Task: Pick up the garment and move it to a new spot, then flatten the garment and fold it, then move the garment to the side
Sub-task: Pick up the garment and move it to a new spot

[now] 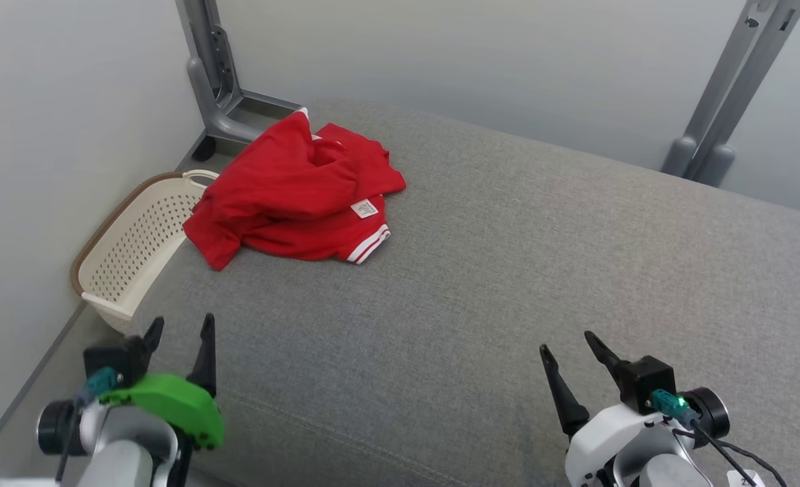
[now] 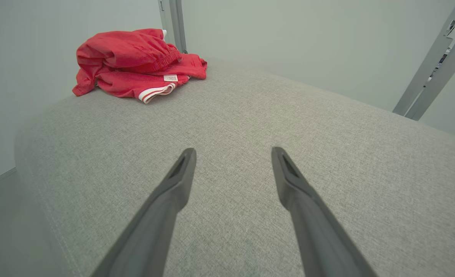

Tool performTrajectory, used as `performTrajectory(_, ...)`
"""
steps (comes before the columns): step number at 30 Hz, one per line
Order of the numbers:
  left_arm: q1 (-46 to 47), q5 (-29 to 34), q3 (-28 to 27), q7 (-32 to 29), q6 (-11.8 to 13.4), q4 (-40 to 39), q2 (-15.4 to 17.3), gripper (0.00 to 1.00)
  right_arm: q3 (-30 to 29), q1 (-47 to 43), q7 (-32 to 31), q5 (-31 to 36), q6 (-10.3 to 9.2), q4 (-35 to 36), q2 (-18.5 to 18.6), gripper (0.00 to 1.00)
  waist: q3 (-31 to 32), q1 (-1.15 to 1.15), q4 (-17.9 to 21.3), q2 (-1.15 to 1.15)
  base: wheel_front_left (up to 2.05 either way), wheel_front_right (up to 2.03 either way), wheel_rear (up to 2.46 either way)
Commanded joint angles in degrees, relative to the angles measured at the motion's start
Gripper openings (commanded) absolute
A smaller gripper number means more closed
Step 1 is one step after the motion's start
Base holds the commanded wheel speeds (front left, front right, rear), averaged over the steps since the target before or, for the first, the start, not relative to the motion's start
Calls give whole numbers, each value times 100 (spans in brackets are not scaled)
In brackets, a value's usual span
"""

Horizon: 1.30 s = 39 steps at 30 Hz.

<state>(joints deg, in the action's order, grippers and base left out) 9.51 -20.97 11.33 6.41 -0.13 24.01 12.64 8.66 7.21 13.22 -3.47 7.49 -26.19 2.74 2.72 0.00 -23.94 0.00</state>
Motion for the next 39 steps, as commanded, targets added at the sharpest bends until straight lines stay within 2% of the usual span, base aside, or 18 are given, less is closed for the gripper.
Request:
performTrajectory(1, 267, -82, -6, -92, -72, 115, 17, 100, 44, 64, -30, 27, 0, 48, 25, 100, -96, 0, 120, 0, 0, 0, 0)
performTrajectory(2, 467, -217, -49, -277, -133, 275, -24, 100, 85, 94, -59, 51, 0, 82, 25, 100, -161, 0, 192, 0, 0, 0, 0)
performTrajectory(7, 1642, -272, 48, -1199, -343, 1083, 189, 100, 309, 226, -309, 207, -1, 251, 27, 100, -536, 0, 650, 0, 0, 0, 0)
performTrajectory(12, 2738, -78, 225, -1958, -363, 1665, 426, 100, 475, 401, -554, 419, -2, 537, 26, 100, -1100, 0, 1150, 0, 0, 0, 0)
performTrajectory(16, 3508, 32, 380, -2442, -470, 2087, 624, 100, 587, 509, -747, 645, -2, 806, 25, 100, -1623, 0, 1551, 0, 0, 0, 0)
performTrajectory(18, 3751, 23, 344, -2598, -384, 2266, 691, 100, 601, 539, -801, 703, -2, 910, 25, 100, -1833, 0, 1674, 0, 0, 0, 0)
performTrajectory(22, 4166, 15, 291, -2884, -256, 2545, 834, 100, 602, 615, -870, 801, -2, 1093, 23, 100, -2219, 0, 1879, 0, 0, 0, 0)
performTrajectory(27, 4501, 121, 400, -3109, -272, 2783, 1001, 100, 474, 646, -880, 832, -2, 1264, 21, 100, -2577, 0, 2015, 0, 0, 0, 0)
performTrajectory(34, 4657, 42, 407, -3267, -213, 3016, 959, 100, 312, 627, -845, 892, -2, 1332, 21, 100, -2805, 0, 1984, 0, 0, 0, 0)
performTrajectory(35, 4660, 36, 407, -3285, -201, 3047, 941, 71, 295, 628, -842, 900, -2, 1319, 23, 100, -2813, 0, 1975, 0, 0, 0, 0)
performTrajectory(36, 4663, 26, 417, -3282, -207, 3073, 934, 2, 280, 629, -845, 899, -4, 1299, 23, 100, -2815, 0, 1964, 0, 0, 0, 0)
performTrajectory(39, 4652, -7, 445, -3221, -279, 3161, 930, 0, 277, 640, -840, 876, -6, 1229, 36, 100, -2749, 0, 1923, 0, 0, 0, 0)
